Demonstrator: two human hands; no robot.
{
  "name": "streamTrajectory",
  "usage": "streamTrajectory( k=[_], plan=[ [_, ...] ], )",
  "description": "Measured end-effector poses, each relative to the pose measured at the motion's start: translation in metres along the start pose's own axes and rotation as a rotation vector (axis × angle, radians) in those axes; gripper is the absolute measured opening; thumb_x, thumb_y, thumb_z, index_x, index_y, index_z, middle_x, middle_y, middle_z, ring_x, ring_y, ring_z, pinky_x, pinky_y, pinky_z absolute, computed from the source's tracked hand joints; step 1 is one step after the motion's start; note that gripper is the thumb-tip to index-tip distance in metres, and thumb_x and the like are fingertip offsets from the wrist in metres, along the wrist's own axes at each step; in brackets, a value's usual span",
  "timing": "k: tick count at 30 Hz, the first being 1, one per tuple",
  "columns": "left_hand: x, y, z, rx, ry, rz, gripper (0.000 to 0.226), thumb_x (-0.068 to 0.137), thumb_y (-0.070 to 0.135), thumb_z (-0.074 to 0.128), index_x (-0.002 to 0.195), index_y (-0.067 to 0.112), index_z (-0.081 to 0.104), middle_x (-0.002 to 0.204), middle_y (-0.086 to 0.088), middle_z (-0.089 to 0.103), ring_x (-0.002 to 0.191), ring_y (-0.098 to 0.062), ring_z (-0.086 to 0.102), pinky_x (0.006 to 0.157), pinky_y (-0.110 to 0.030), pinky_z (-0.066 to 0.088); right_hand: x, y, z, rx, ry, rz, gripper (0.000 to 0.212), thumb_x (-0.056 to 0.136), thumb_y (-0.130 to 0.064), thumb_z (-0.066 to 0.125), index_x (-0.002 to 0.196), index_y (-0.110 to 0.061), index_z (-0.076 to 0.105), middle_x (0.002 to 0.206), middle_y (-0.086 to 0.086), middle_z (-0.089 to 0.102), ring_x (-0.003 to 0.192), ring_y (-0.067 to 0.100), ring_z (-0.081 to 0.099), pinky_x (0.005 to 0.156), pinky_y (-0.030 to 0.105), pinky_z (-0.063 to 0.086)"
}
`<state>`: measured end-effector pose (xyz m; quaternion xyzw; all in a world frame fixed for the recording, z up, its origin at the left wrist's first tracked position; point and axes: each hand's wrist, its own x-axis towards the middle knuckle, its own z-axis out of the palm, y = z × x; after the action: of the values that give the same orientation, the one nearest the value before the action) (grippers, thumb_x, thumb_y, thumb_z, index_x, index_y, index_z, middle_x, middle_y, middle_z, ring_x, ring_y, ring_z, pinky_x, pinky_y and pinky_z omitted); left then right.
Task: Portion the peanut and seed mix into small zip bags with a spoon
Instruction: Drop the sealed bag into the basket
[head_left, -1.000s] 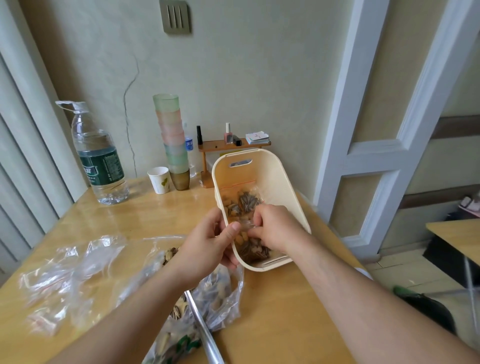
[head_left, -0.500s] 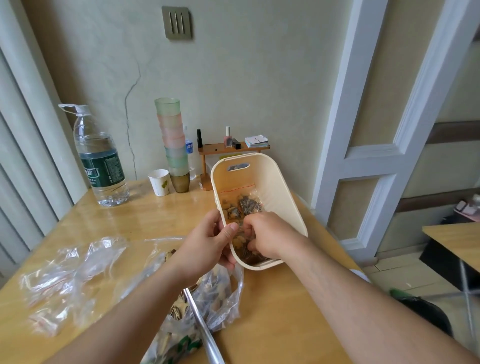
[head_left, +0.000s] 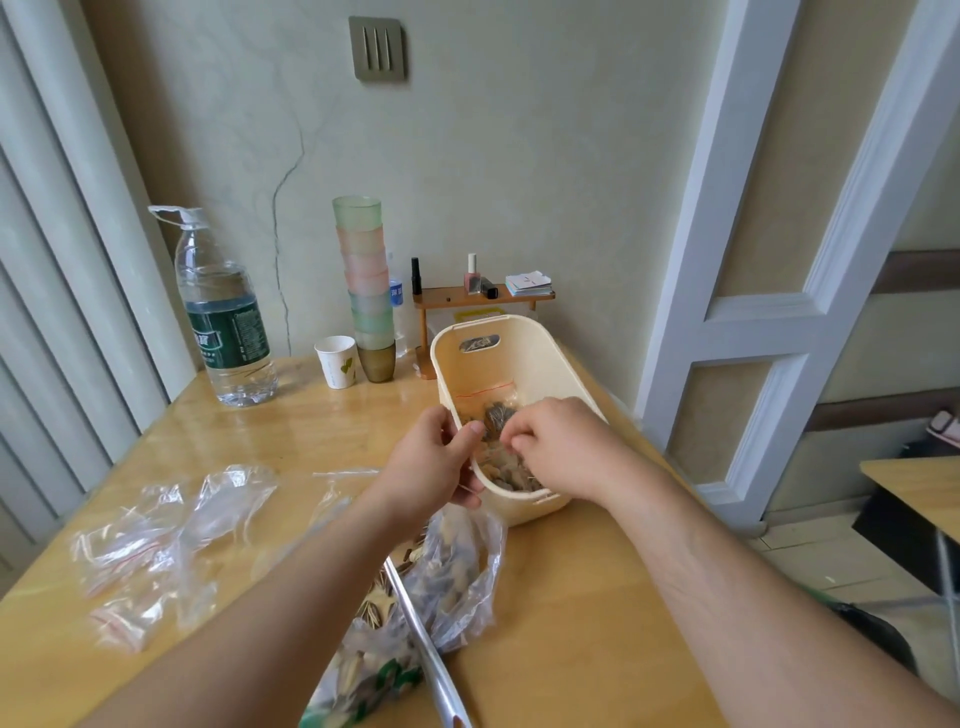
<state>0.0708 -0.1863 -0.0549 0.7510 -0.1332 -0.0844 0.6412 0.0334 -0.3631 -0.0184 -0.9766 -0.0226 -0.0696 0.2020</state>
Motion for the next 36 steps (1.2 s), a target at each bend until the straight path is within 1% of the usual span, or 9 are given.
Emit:
streamTrajectory(
  k=[4, 9, 15, 20, 22, 26, 28, 33, 36],
  plan=[
    [0.028, 0.014, 0.001, 0.031, 0.06, -0.124, 0.024, 0.109, 0.028, 0.055, 0.105, 0.005, 0.049, 0.077, -0.012, 0.061, 0.049, -0.011, 0.063, 0.046, -0.024, 0.051, -0.009, -0.005, 0.01, 0.134, 0.171, -0.058, 0.027, 0.102, -0.021, 0.054, 0.11, -0.029, 0.079, 0.108, -0.007, 0.077, 0.101, 0.014, 0.067, 0.09, 0.032, 0.056],
    [0.024, 0.017, -0.011, -0.011, 0.063, -0.186, 0.032, 0.106, 0.032, 0.06, 0.11, 0.001, 0.054, 0.081, -0.013, 0.067, 0.059, -0.017, 0.067, 0.055, -0.031, 0.061, -0.007, -0.008, 0.039, 0.143, 0.319, -0.227, 0.022, 0.098, -0.016, 0.06, 0.106, -0.02, 0.08, 0.103, -0.003, 0.076, 0.099, 0.018, 0.068, 0.089, 0.04, 0.056],
    [-0.049, 0.008, -0.055, 0.026, 0.11, 0.166, 0.005, 0.102, 0.012, 0.065, 0.107, 0.011, 0.064, 0.089, -0.011, 0.068, 0.071, -0.018, 0.071, 0.064, -0.037, 0.062, -0.016, -0.039, 0.058, 0.115, 0.65, -0.465, 0.016, 0.088, -0.004, 0.073, 0.098, -0.014, 0.08, 0.091, -0.002, 0.069, 0.089, 0.019, 0.062, 0.079, 0.029, 0.053],
    [-0.09, -0.031, -0.14, 0.559, 0.333, 0.243, 0.014, 0.096, 0.018, 0.072, 0.09, 0.031, 0.07, 0.078, 0.01, 0.07, 0.07, -0.006, 0.063, 0.062, -0.02, 0.048, -0.024, -0.07, 0.101, 0.343, 0.382, -0.533, 0.017, 0.089, -0.011, 0.072, 0.098, -0.023, 0.08, 0.087, -0.015, 0.065, 0.068, -0.009, 0.051, 0.069, 0.011, 0.043],
    [-0.097, -0.049, -0.172, 0.719, 0.412, 0.19, 0.021, 0.094, 0.014, 0.069, 0.091, 0.034, 0.069, 0.086, 0.014, 0.068, 0.083, -0.003, 0.062, 0.065, -0.014, 0.043, -0.02, -0.075, 0.124, 0.359, 0.226, -0.482, 0.018, 0.09, -0.016, 0.07, 0.099, -0.029, 0.079, 0.089, -0.016, 0.066, 0.07, -0.006, 0.054, 0.07, 0.018, 0.048],
    [-0.102, -0.072, -0.219, 0.84, 0.571, 0.06, 0.048, 0.083, -0.008, 0.055, 0.094, 0.038, 0.062, 0.104, 0.013, 0.061, 0.09, -0.004, 0.055, 0.077, -0.028, 0.043, -0.01, -0.077, 0.147, 0.33, 0.051, -0.389, 0.017, 0.095, -0.025, 0.068, 0.105, -0.033, 0.079, 0.093, -0.021, 0.065, 0.081, 0.004, 0.061, 0.077, 0.027, 0.054],
    [-0.105, -0.068, -0.232, 0.888, 0.481, -0.013, 0.046, 0.079, -0.008, 0.056, 0.086, 0.037, 0.06, 0.101, 0.011, 0.061, 0.092, -0.011, 0.055, 0.076, -0.027, 0.041, -0.008, -0.077, 0.15, 0.35, 0.084, -0.385, 0.018, 0.093, -0.022, 0.071, 0.102, -0.034, 0.079, 0.089, -0.024, 0.064, 0.079, 0.005, 0.061, 0.071, 0.02, 0.05],
    [-0.127, -0.071, -0.252, 1.131, -0.193, -0.282, 0.023, 0.081, 0.031, 0.057, 0.095, 0.047, 0.051, 0.109, 0.02, 0.051, 0.105, -0.002, 0.05, 0.088, -0.023, 0.047, -0.009, -0.074, 0.146, 0.389, 0.18, -0.354, 0.021, 0.088, -0.011, 0.076, 0.094, -0.029, 0.082, 0.08, -0.031, 0.062, 0.077, -0.007, 0.059, 0.068, 0.002, 0.037],
    [-0.128, -0.085, -0.258, 1.217, -0.077, -0.15, 0.02, 0.089, 0.028, 0.063, 0.089, 0.046, 0.054, 0.098, 0.018, 0.058, 0.09, -0.002, 0.057, 0.081, -0.023, 0.049, -0.013, -0.08, 0.146, 0.402, 0.172, -0.372, 0.02, 0.089, -0.01, 0.076, 0.095, -0.028, 0.082, 0.088, -0.035, 0.061, 0.078, -0.005, 0.059, 0.068, 0.003, 0.038]
  ],
)
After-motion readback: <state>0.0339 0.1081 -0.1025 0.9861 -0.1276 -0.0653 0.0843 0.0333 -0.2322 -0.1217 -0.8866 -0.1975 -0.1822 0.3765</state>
